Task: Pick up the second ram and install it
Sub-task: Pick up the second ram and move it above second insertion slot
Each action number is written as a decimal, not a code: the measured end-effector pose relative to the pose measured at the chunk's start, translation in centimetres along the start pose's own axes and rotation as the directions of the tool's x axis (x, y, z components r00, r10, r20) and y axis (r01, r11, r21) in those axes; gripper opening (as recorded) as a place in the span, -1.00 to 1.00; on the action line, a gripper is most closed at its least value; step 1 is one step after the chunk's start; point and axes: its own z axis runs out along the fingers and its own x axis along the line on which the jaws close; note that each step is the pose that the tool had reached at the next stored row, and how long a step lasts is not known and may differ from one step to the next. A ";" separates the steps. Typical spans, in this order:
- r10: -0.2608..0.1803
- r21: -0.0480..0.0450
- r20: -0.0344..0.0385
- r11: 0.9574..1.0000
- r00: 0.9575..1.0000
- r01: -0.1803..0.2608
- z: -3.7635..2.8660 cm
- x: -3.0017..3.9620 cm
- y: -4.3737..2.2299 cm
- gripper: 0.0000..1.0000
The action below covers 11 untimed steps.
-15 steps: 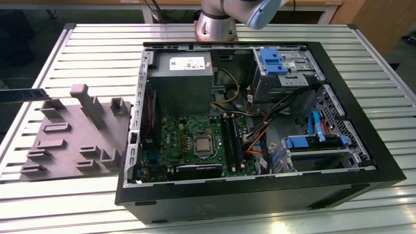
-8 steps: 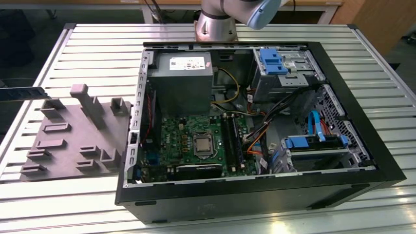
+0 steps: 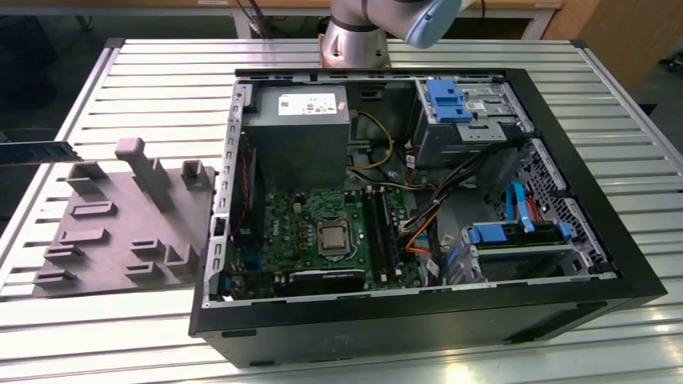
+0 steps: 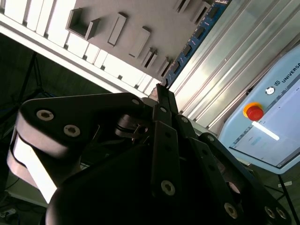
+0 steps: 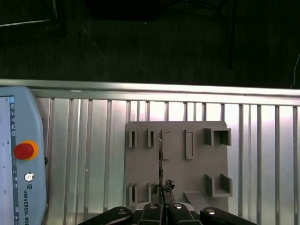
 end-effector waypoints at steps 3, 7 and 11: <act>0.000 0.000 0.000 1.000 1.000 0.000 -0.02 0.00 -0.03 -0.76; 0.000 0.000 0.000 1.000 1.000 0.000 -0.01 0.00 -0.18 -0.76; 0.000 0.000 0.000 1.000 1.000 0.000 -0.02 0.00 -0.34 -0.76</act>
